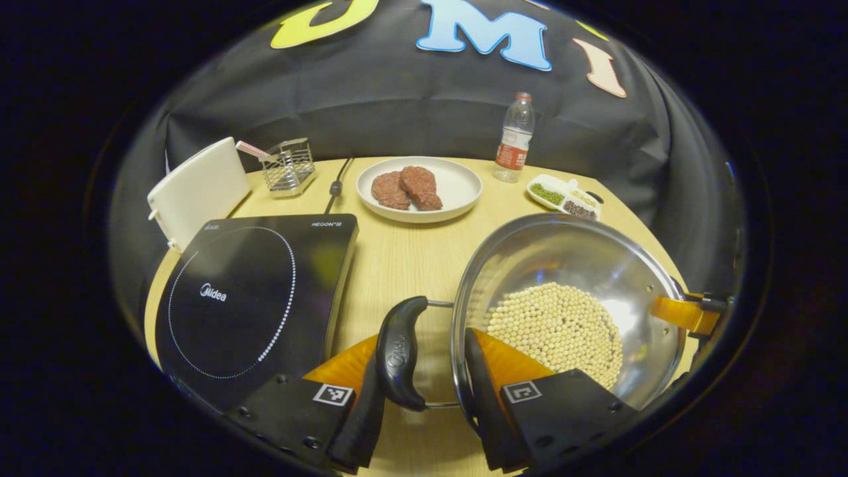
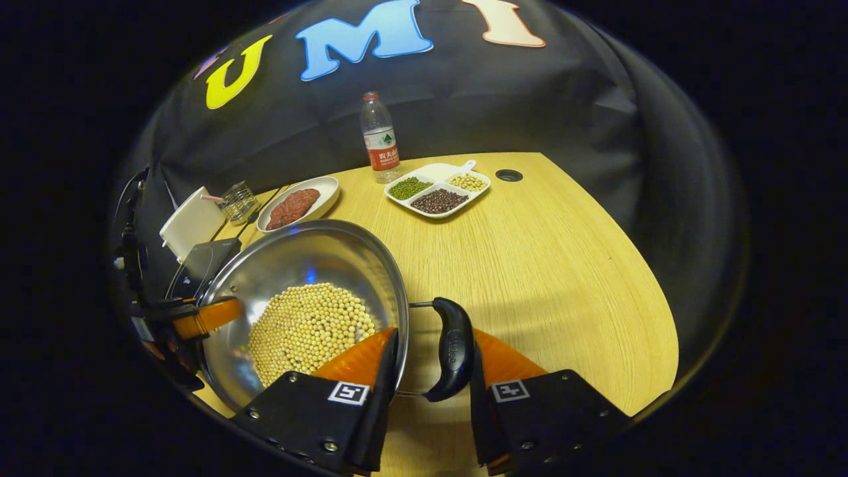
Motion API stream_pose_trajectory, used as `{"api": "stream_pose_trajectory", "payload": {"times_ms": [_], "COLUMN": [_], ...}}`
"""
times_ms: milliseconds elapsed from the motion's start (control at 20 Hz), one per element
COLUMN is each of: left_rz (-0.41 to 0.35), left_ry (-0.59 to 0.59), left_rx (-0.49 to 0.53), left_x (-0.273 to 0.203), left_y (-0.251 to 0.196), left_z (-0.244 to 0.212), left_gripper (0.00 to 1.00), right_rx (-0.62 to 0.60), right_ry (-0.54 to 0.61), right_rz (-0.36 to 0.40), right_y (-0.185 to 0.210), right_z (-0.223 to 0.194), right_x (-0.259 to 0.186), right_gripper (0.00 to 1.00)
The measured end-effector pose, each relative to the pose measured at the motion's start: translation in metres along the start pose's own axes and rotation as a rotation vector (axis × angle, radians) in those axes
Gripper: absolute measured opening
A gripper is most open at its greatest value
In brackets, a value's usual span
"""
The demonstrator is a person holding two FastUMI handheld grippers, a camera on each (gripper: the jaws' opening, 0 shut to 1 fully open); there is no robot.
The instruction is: First push the handle of the pot to place it horizontally, then grasp the pot with both hands and set it on the induction cooktop.
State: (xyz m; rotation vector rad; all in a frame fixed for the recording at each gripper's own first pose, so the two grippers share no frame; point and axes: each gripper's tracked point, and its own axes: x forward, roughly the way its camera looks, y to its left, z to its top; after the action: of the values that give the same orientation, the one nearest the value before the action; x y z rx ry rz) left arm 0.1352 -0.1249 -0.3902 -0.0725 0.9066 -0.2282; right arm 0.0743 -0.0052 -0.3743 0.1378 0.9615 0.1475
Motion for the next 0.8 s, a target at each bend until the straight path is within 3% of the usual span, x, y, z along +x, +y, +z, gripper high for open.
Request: {"api": "stream_pose_trajectory", "payload": {"times_ms": [50, 300, 400, 700, 750, 800], "left_rz": [-0.007, -0.031, -0.037, -0.023, -0.017, -0.010], "left_ry": [0.002, -0.047, -0.071, -0.109, -0.112, -0.117], "left_rx": [-0.007, 0.016, 0.026, 0.018, 0.013, 0.005], "left_x": [-0.003, -0.031, -0.044, -0.075, -0.081, -0.085], "left_y": [0.001, 0.021, 0.034, 0.087, 0.099, 0.111], "left_z": [0.000, 0.016, 0.025, 0.040, 0.040, 0.041], "left_gripper": [0.72, 0.63, 0.68, 0.68, 0.64, 0.68], "right_rx": [0.003, -0.002, 0.012, 0.012, 0.006, 0.002], "right_ry": [0.006, -0.028, -0.042, -0.095, -0.102, -0.107], "right_rz": [-0.004, -0.033, -0.035, -0.010, -0.004, 0.004], "right_y": [0.002, 0.027, 0.042, 0.095, 0.106, 0.118], "right_z": [-0.001, 0.007, 0.011, 0.022, 0.024, 0.024], "right_x": [-0.004, -0.033, -0.042, -0.057, -0.057, -0.056], "right_gripper": [0.53, 0.53, 0.52, 0.52, 0.52, 0.52]}}
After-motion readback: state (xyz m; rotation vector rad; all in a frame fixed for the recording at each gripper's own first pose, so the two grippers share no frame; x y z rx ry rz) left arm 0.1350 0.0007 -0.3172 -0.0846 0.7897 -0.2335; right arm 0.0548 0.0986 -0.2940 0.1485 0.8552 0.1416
